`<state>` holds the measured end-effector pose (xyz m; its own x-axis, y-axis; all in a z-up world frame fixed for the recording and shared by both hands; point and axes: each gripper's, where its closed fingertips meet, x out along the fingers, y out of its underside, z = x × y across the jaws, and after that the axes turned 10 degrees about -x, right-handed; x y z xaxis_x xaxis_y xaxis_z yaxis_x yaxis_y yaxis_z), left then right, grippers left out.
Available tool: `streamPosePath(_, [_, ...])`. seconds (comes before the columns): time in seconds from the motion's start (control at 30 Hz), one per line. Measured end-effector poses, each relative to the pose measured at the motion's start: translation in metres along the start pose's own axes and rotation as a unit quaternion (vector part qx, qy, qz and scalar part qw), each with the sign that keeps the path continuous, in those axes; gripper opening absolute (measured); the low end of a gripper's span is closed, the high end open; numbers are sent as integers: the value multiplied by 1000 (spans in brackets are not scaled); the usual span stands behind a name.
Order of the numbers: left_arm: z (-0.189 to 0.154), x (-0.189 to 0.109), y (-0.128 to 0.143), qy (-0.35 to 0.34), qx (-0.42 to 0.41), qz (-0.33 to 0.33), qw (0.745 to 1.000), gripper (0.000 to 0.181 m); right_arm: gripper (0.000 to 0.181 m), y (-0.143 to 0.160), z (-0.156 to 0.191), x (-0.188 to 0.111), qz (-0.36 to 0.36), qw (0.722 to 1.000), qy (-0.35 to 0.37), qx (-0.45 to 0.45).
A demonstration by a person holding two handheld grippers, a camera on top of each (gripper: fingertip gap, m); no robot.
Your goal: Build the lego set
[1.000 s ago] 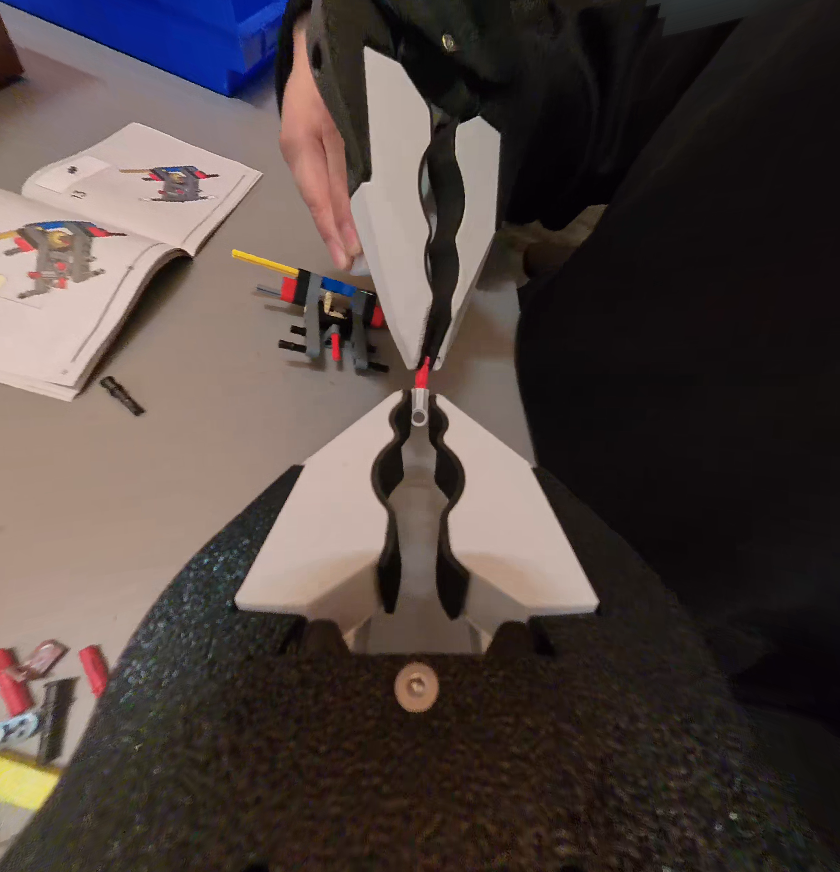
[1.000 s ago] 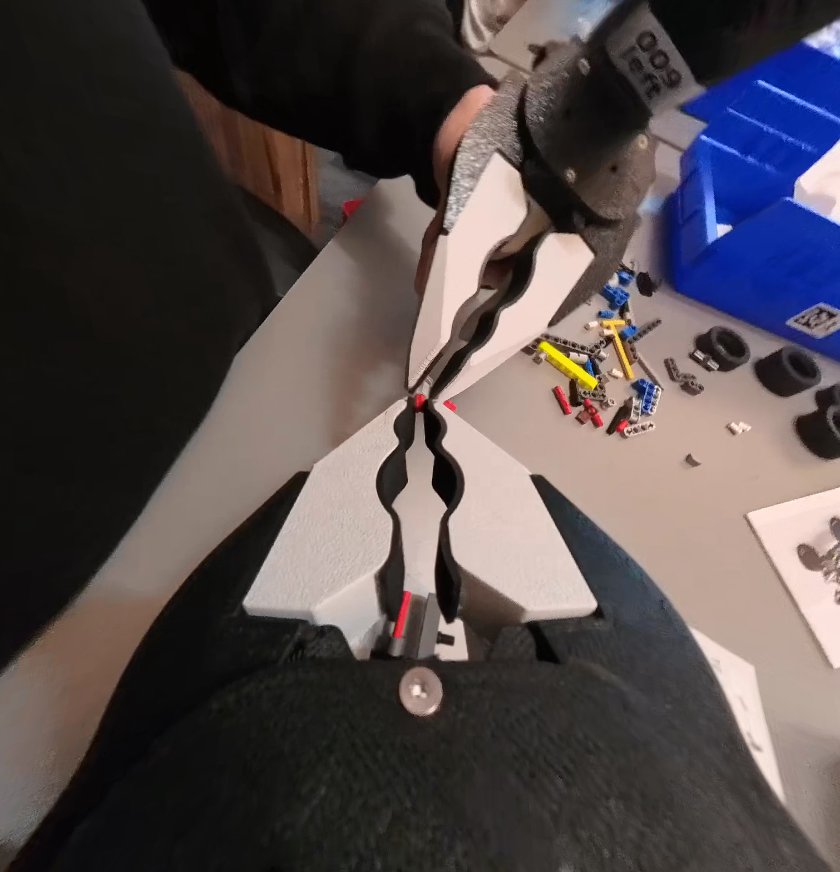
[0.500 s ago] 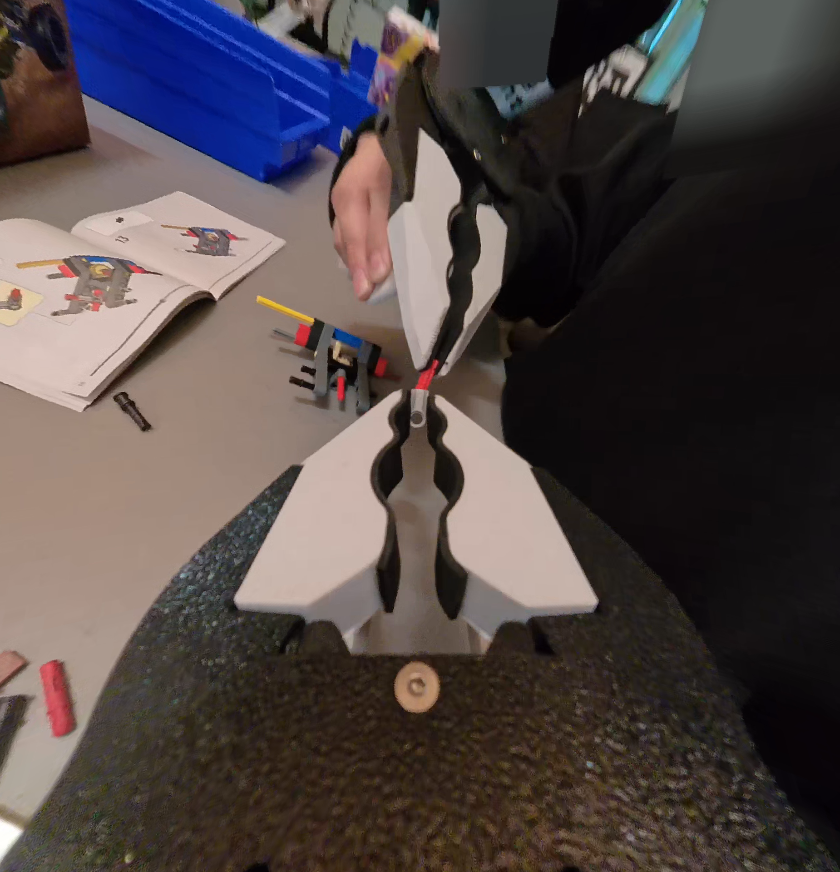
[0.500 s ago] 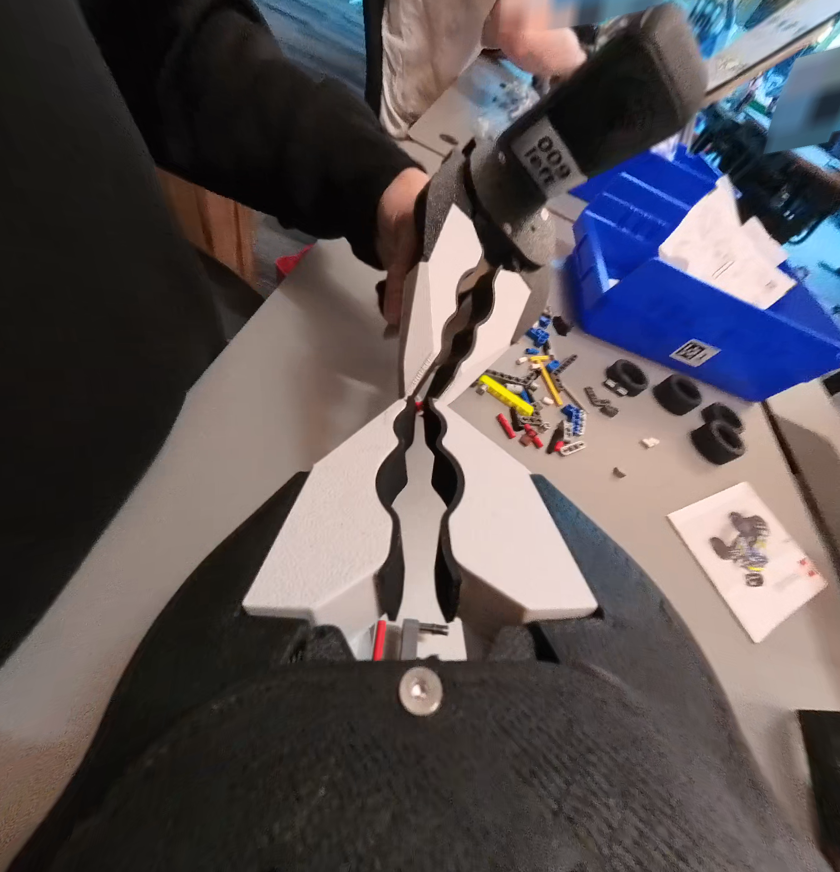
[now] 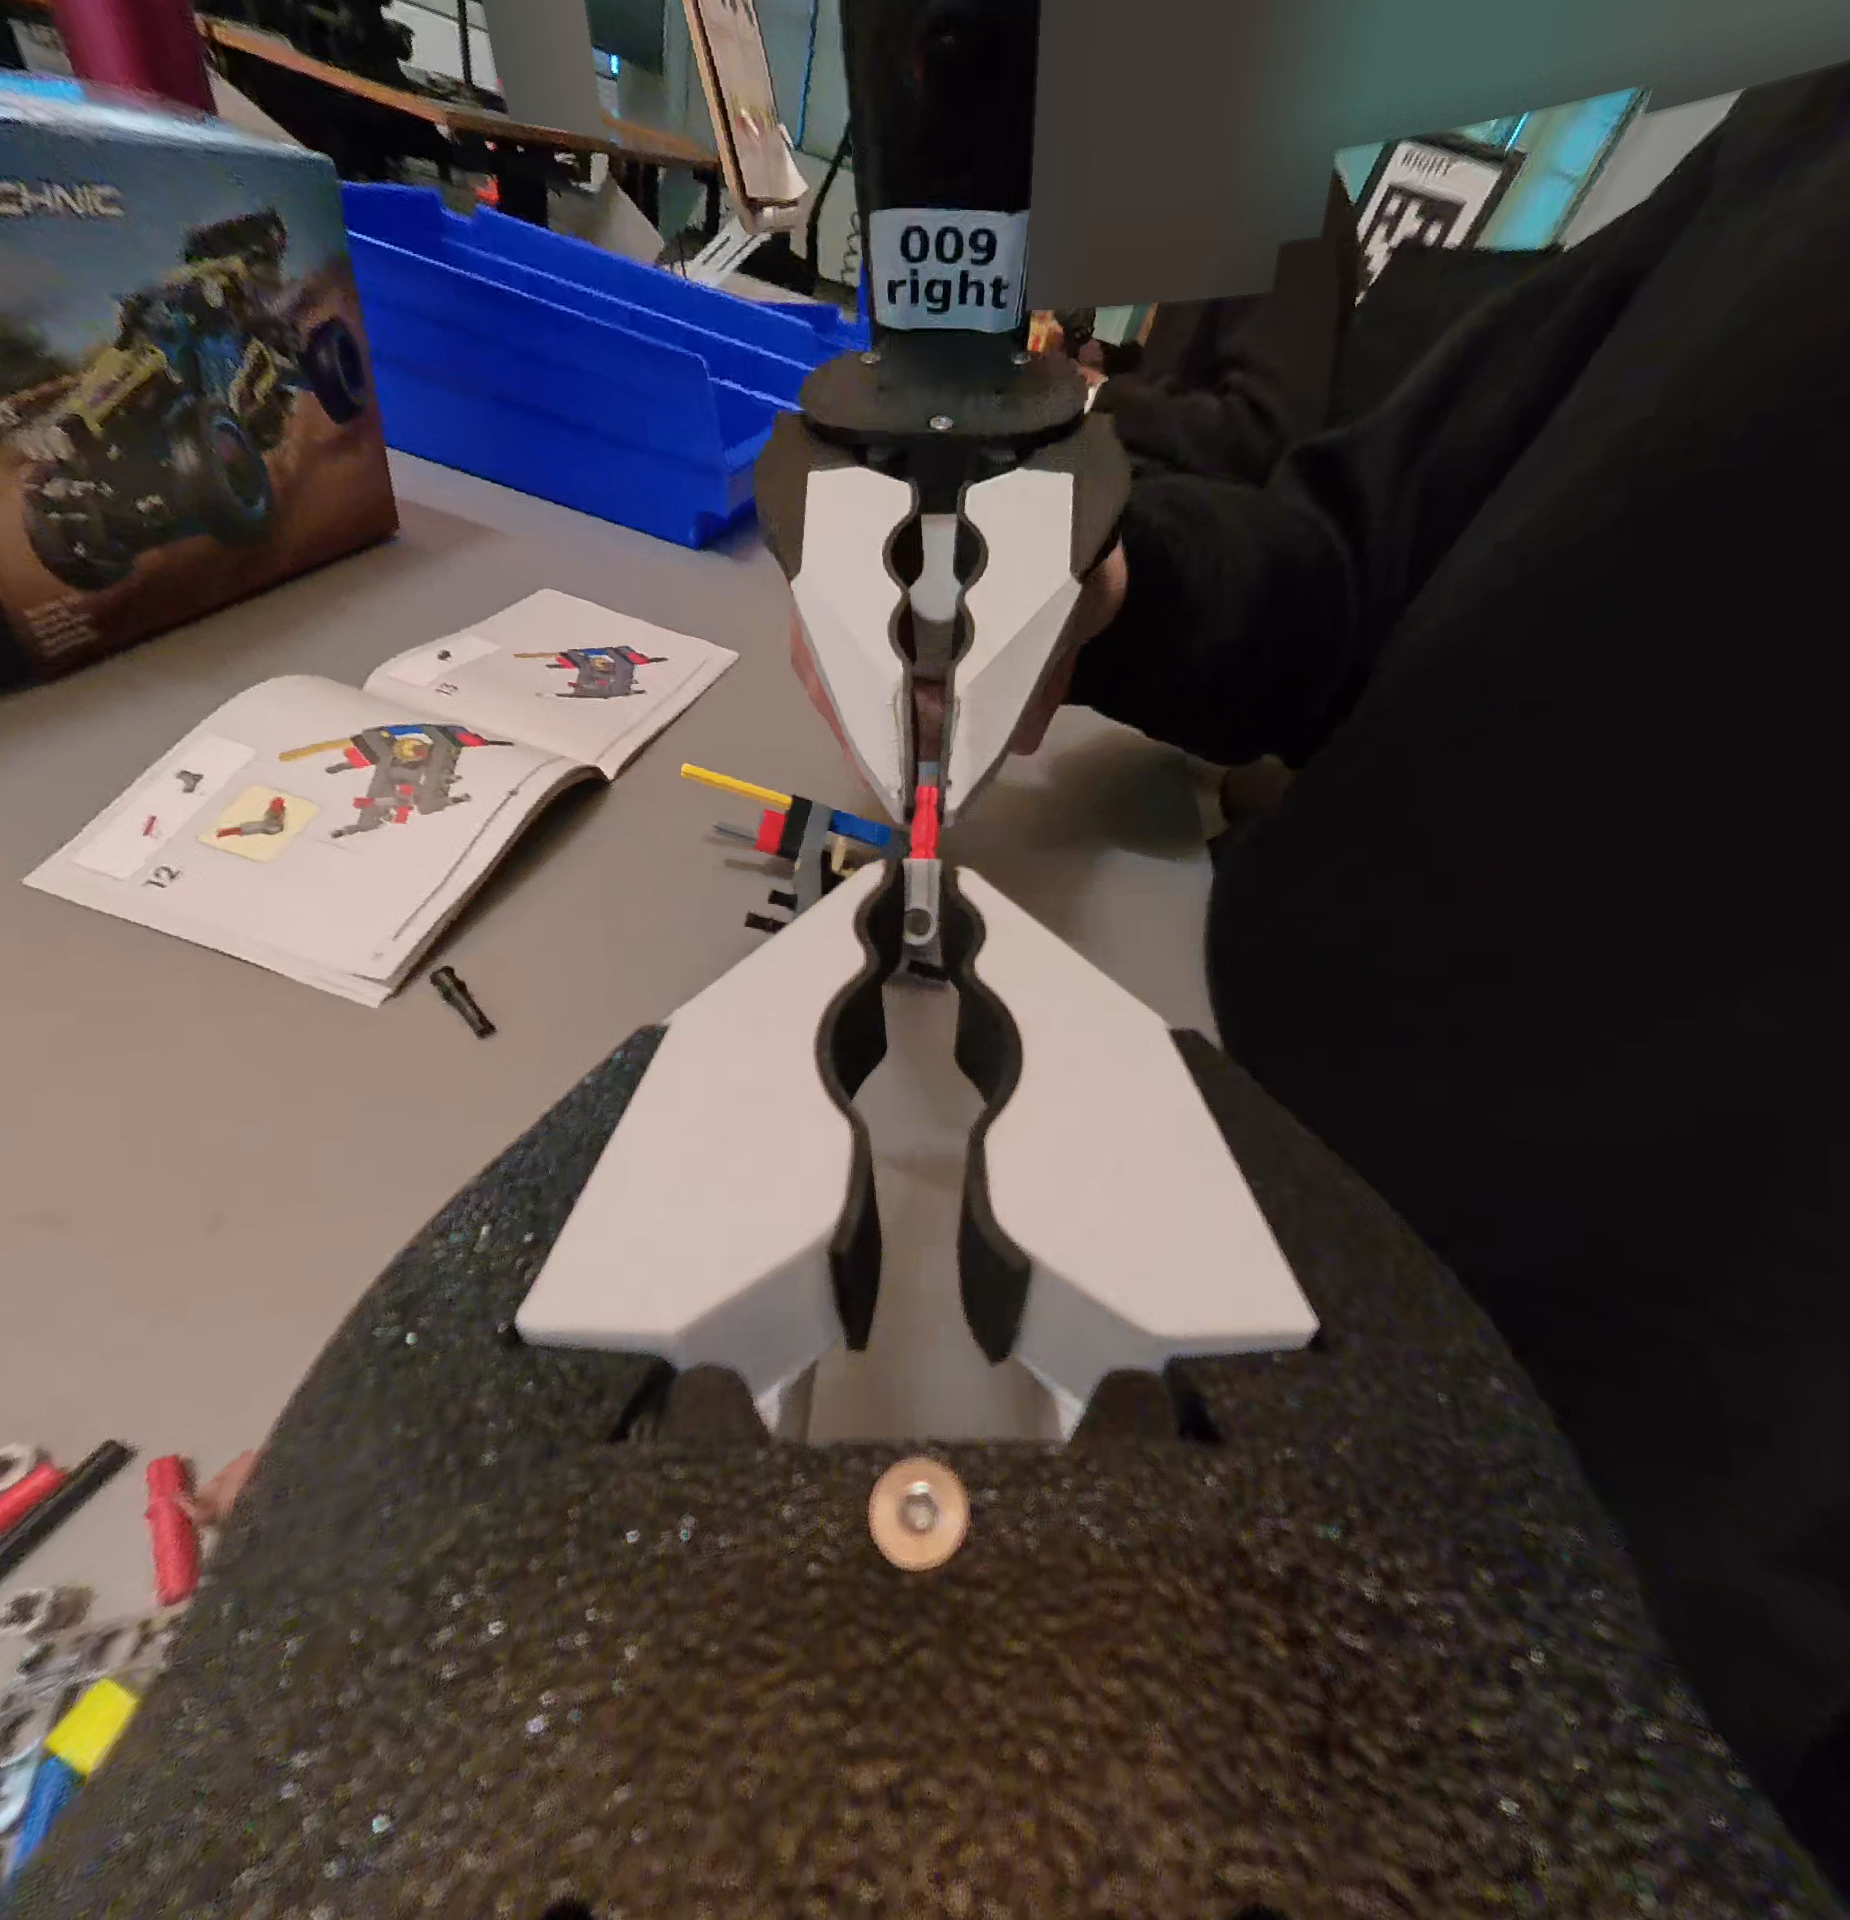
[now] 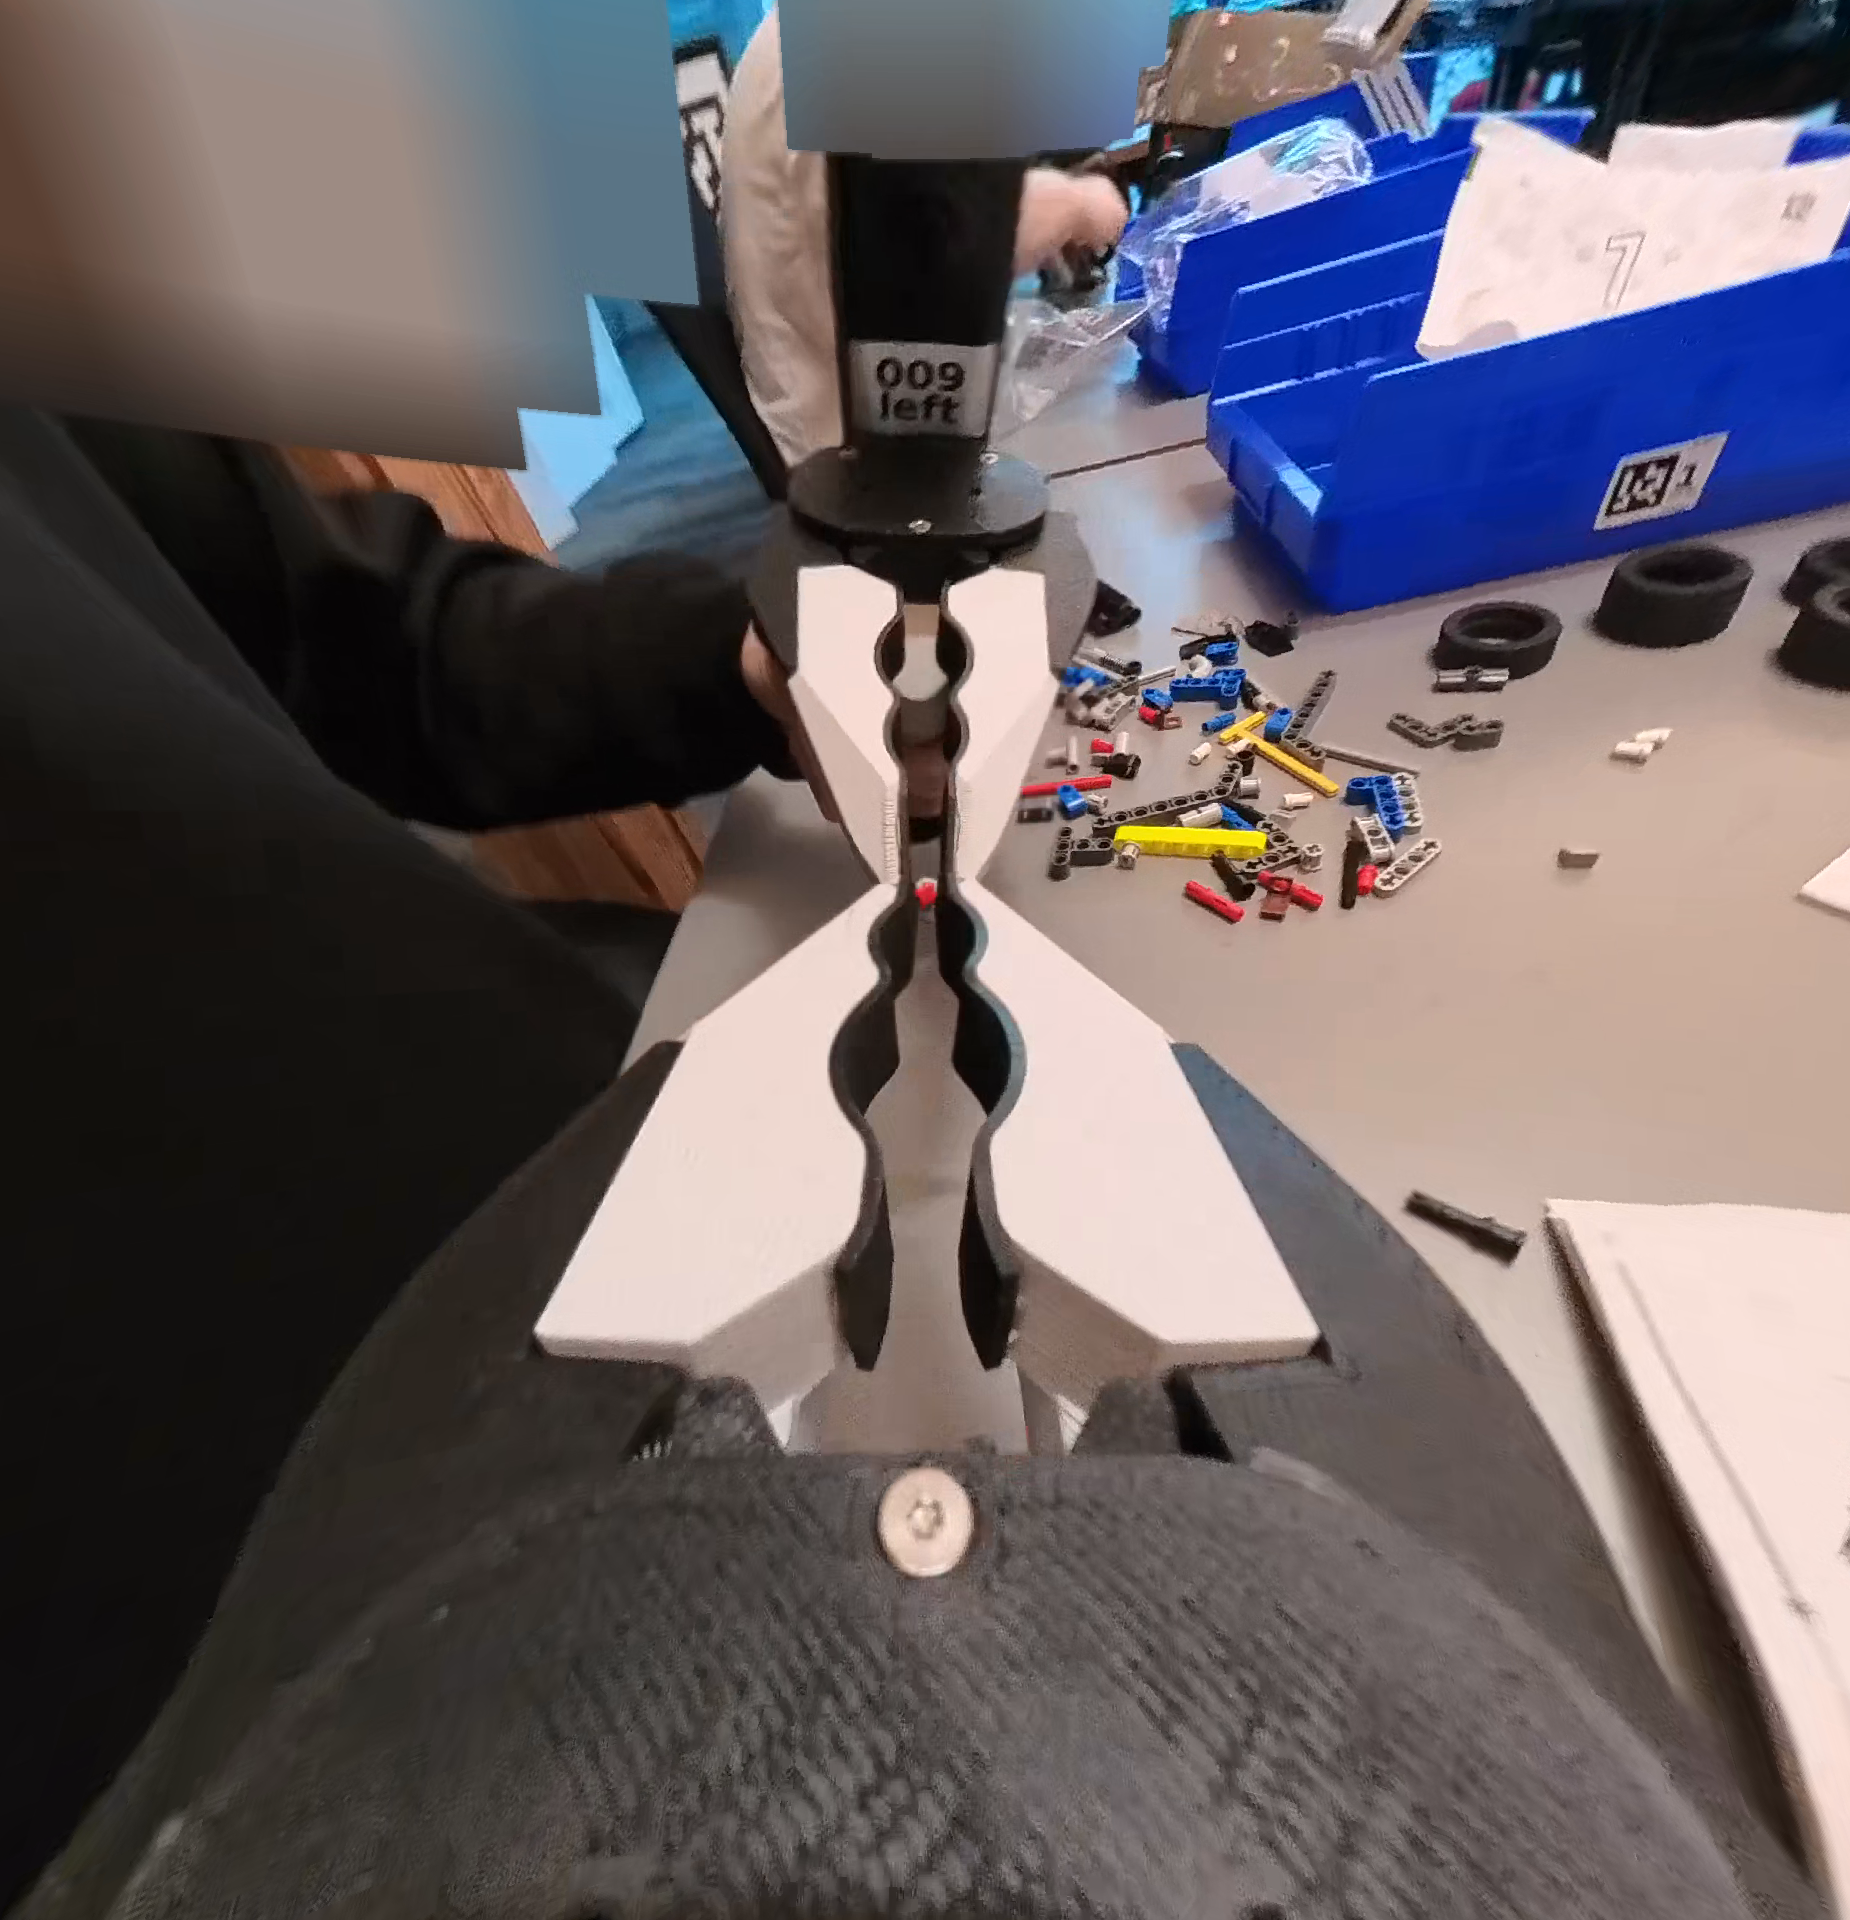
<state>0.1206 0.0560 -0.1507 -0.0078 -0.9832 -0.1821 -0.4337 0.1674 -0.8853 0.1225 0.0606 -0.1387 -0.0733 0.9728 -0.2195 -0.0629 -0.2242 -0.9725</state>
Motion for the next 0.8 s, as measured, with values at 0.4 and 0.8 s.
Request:
streamPosePath(0.4, [3,3,-15,-110,88,30,990,4,3,-15,-5,-5,-31,996,72,-35])
streamPosePath(0.8, [4,3,-23,-122,85,-6,989,4,3,-20,-8,-9,-33,988,121,-95])
